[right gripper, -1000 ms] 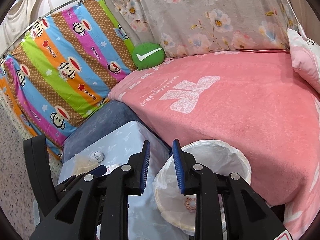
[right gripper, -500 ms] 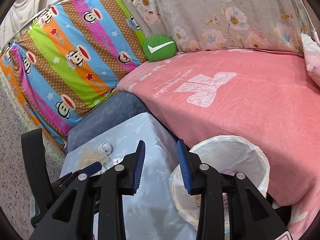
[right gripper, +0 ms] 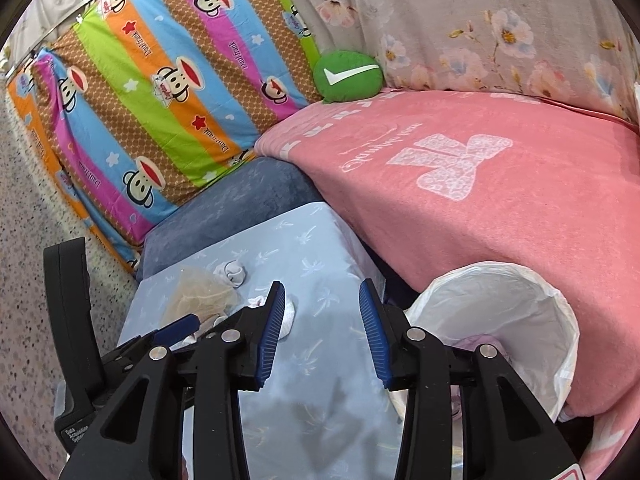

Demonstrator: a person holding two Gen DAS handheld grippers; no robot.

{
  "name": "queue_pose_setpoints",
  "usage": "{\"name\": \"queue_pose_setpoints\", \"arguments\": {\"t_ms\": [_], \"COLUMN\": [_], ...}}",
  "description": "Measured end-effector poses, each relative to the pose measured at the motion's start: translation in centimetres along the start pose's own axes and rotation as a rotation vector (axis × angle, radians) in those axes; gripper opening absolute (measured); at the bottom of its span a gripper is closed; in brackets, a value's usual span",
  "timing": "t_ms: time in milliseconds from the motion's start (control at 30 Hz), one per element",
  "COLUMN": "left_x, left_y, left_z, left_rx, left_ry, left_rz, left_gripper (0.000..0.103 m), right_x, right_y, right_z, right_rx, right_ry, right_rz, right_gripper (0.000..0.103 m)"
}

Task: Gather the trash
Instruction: 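Move both open tools back to the pile on the blue table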

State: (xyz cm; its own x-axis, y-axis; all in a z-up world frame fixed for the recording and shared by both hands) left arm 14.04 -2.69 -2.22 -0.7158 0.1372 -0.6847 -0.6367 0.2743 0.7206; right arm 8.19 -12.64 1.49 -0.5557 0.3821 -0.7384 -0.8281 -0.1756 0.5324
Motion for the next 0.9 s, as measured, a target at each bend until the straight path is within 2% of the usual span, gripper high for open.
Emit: {"name": "queue_pose_setpoints", "arguments": {"t_ms": [267, 633, 733, 900], "left_x": [-0.2, -0.6, -0.7, -1.2], "left_y": [-1.4, -4.9, -6.0, -8.0], "left_z": [6.0, 15.0, 16.9, 19.5], "left_rx": [-0.082, -0.213, -0.234, -0.22], "left_ry": [0.078, 0.162, 0.175, 0.207], "left_rz": [0.015, 0.056, 0.07, 0.092], "left_gripper": [0.088, 0.091, 0.091, 0.09], "right_x": [1.5, 4.1, 5.0, 5.9], "right_y": [-4.1, -13.0, -15.9, -20.1], "right_z": [2.7, 5.5, 5.9, 5.6], "right_rx": [-0.024, -0.052, -0.049, -0.025], "right_ry": [0.027, 0.032, 0.028, 0.014], "right_rz": [0.063, 0.185, 0.223, 0.268], "right_gripper": [0.045, 0.052, 0.053, 0.053]}}
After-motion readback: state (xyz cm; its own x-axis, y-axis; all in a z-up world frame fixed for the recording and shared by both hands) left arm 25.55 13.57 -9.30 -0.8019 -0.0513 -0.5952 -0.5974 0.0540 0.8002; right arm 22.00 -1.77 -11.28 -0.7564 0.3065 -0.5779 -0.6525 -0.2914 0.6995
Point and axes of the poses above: each gripper's, at about its wrist camera, not at the fingertips, and y roughly against the way its jaws point, z to its left, x to its underside, the point moved 7 cm from there along -y, roughly the way its jaws point, and after that the axes turned 9 degrees about -x, right-handed, at the moved point
